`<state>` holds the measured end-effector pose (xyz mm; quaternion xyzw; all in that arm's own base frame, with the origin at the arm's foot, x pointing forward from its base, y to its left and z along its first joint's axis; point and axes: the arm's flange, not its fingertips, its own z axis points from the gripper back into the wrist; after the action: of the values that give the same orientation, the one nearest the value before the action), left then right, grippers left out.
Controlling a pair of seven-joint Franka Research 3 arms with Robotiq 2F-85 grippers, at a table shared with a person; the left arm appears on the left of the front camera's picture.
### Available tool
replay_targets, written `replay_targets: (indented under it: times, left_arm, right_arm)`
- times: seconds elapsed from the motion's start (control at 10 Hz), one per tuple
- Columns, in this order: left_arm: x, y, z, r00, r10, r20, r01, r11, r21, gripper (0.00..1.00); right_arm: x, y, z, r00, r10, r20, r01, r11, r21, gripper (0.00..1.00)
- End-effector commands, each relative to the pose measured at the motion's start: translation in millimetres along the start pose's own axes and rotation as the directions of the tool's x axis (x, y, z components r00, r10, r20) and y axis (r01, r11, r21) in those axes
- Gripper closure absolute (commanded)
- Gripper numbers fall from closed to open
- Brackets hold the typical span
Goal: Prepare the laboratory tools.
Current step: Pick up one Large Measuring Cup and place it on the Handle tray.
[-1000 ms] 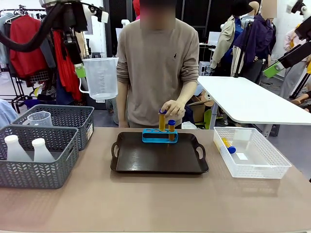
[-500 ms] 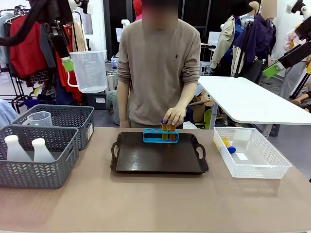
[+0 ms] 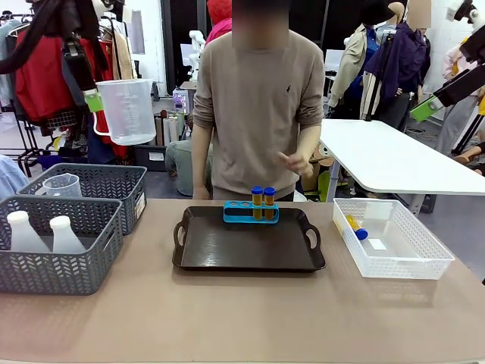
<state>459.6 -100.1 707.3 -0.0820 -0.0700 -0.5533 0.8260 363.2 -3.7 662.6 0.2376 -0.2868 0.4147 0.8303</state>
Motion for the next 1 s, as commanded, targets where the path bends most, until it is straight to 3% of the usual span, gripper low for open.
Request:
replay_targets:
  times: [0.0,0.5,0.9]
  left_arm:
    - [-16.6,-4.3,-1.2,0.999,0.053,0.009,-0.054,0.998,0.036,1.00]
    - [-11.0,3.3,2.7,0.999,0.034,0.005,-0.034,0.999,0.018,1.00]
    - [56.0,-12.6,-62.3,0.985,-0.153,-0.080,0.152,0.988,-0.018,1.00]
  right_arm:
    - [1.9,0.7,0.6,1.000,0.005,0.021,-0.005,1.000,0.017,0.00]
    - [1.9,0.7,0.6,1.000,0.005,0.021,-0.005,1.000,0.017,0.00]
    - [1.9,0.7,0.6,1.000,0.005,0.021,-0.005,1.000,0.017,0.00]
